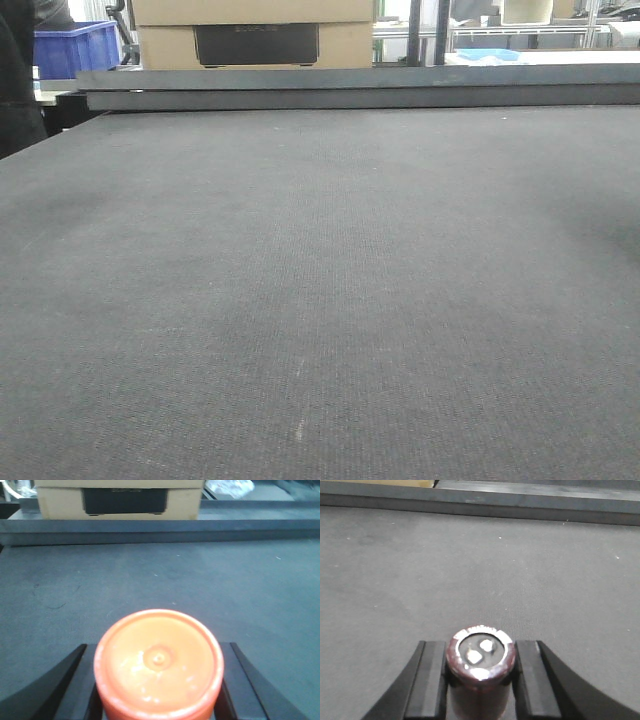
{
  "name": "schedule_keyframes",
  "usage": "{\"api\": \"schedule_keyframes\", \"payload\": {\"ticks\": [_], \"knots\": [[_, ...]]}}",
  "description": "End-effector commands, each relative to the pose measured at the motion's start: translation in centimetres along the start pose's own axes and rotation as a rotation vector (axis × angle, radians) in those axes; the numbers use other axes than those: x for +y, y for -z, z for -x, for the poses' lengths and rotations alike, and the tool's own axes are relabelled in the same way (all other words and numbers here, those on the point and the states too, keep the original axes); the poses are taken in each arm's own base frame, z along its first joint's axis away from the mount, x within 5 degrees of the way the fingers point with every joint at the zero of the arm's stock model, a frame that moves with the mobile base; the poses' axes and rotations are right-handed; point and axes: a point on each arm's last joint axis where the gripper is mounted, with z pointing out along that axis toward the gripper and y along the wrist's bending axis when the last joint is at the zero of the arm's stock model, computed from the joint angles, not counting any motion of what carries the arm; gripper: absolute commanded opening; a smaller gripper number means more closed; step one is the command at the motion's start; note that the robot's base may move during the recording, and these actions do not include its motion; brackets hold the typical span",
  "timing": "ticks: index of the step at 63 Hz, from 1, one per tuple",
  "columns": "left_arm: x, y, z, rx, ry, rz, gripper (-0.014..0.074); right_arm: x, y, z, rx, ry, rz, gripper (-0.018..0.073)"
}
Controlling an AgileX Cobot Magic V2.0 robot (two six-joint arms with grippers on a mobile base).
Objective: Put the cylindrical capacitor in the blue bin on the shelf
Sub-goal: 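Hold both cylinders and drive the base away from the table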
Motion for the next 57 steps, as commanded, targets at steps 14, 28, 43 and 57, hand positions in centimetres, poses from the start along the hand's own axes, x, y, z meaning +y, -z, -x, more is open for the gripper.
{"api": "schedule_keyframes", "payload": {"ticks": [14,28,43,57], "knots": [[0.1,6.5,1.6,0.176,-0.008,0.030,-0.0111,1.0,5.2,2.5,0.006,-0.047,0.079,-0.0154],[1.6,11.5,1.1,0.215,0.010,0.141,-0.0111,2.3,7.6,2.3,0.001,-0.079,0.175,-0.0154],[1.6,12.9,0.4,0.203,0.007,0.149,-0.0111,3.2,7.8,2.0,0.029,-0.054,0.232,-0.0154],[1.6,12.8,0.2,0.215,0.007,0.149,-0.0111,3.2,7.8,2.0,0.030,-0.049,0.229,-0.0154]]}}
